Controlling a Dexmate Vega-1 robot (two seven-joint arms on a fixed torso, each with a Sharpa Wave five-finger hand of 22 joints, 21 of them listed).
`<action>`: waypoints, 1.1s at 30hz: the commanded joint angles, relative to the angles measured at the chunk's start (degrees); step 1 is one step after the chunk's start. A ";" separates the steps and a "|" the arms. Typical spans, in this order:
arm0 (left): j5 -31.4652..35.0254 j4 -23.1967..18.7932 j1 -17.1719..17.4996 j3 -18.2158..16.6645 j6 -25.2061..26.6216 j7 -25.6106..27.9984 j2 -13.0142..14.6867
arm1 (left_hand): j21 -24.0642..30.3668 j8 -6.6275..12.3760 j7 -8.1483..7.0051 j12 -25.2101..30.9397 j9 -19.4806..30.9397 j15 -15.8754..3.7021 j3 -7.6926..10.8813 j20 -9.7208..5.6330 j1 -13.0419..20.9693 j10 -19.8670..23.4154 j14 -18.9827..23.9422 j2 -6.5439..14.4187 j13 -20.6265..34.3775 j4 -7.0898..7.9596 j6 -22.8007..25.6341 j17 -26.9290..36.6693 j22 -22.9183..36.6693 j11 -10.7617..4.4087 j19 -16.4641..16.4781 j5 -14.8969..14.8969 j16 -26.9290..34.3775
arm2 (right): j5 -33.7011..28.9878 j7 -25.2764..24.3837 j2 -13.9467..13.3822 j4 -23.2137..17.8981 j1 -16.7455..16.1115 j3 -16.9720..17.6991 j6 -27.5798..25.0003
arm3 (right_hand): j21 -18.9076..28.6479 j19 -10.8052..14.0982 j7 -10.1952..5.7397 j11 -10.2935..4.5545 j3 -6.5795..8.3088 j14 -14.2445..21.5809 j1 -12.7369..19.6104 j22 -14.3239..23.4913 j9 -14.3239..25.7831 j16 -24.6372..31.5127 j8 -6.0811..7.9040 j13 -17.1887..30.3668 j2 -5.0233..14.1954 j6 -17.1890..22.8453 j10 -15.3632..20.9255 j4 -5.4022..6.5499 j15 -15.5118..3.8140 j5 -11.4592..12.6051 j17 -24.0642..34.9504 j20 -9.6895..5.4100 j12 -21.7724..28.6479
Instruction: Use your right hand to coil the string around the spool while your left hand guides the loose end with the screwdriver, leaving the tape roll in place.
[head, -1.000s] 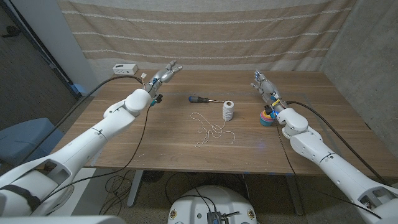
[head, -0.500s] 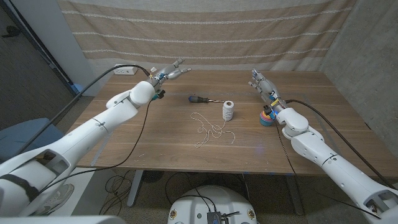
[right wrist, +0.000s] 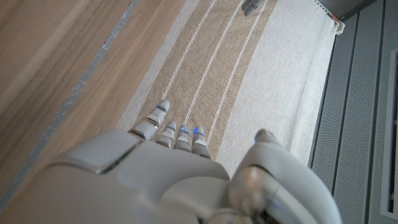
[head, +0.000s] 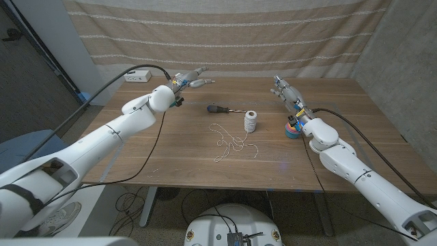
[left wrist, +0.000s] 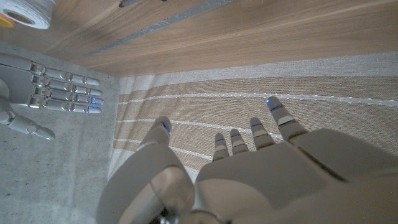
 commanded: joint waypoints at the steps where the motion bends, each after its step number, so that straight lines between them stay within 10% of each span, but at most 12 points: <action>1: 7.66 -0.09 -2.72 3.45 2.30 -1.94 -1.00 | 0.35 0.46 -0.05 -0.28 0.15 0.04 0.07 0.24 1.57 0.42 0.83 -0.53 0.34 -1.18 0.68 0.04 0.15 0.16 1.06 -0.19 -0.12 | -1.03 -0.31 -0.28 -1.27 -0.37 -0.16 0.26 | -0.11 0.56 0.27 0.29 -0.03 0.37 0.77 0.15 0.34 0.38 0.30 0.19 0.02 0.36 0.58 -0.45 0.00 -0.13 0.16 0.15 0.28; 16: 13.97 0.93 -4.38 5.95 2.56 -4.01 -2.27 | -0.12 0.70 0.55 0.18 0.21 -1.16 -0.63 1.26 9.48 5.01 4.89 -4.26 0.39 -4.17 5.13 0.03 0.14 0.91 4.58 1.14 0.02 | -2.08 0.26 -0.69 -2.32 -0.36 -0.69 0.22 | -0.17 0.86 0.34 0.23 -0.03 0.76 0.73 0.15 0.34 0.47 0.42 0.19 -0.01 0.84 1.04 -0.55 0.21 -0.29 0.17 0.27 0.37; 25: 16.20 3.06 -5.90 7.45 1.25 -5.82 -3.28 | 0.25 -0.11 1.19 0.00 0.27 -2.78 -2.53 -5.76 15.99 8.09 8.54 -7.35 0.48 -3.74 6.87 -0.01 0.03 1.89 10.28 3.02 -0.14 | -2.45 0.71 -0.85 -2.70 -0.35 -0.87 0.53 | -0.23 0.97 0.34 0.15 -0.04 1.04 0.68 0.15 0.35 0.53 0.47 0.19 -0.03 1.10 1.28 -0.59 0.26 -0.38 0.18 0.28 0.40; 33: 18.78 3.97 -6.67 8.68 1.74 -6.47 -4.32 | -1.88 0.47 1.15 0.75 0.38 -3.93 -4.85 -2.36 19.44 12.74 10.83 -9.26 0.68 -3.09 11.12 0.01 0.05 0.41 8.60 4.61 -0.17 | -2.40 0.71 -0.83 -2.92 -0.58 -0.72 0.81 | -0.23 1.19 0.35 0.24 -0.07 1.25 0.61 0.15 0.35 0.56 0.47 0.19 -0.04 1.25 1.55 -0.59 0.20 -0.46 0.20 0.38 0.44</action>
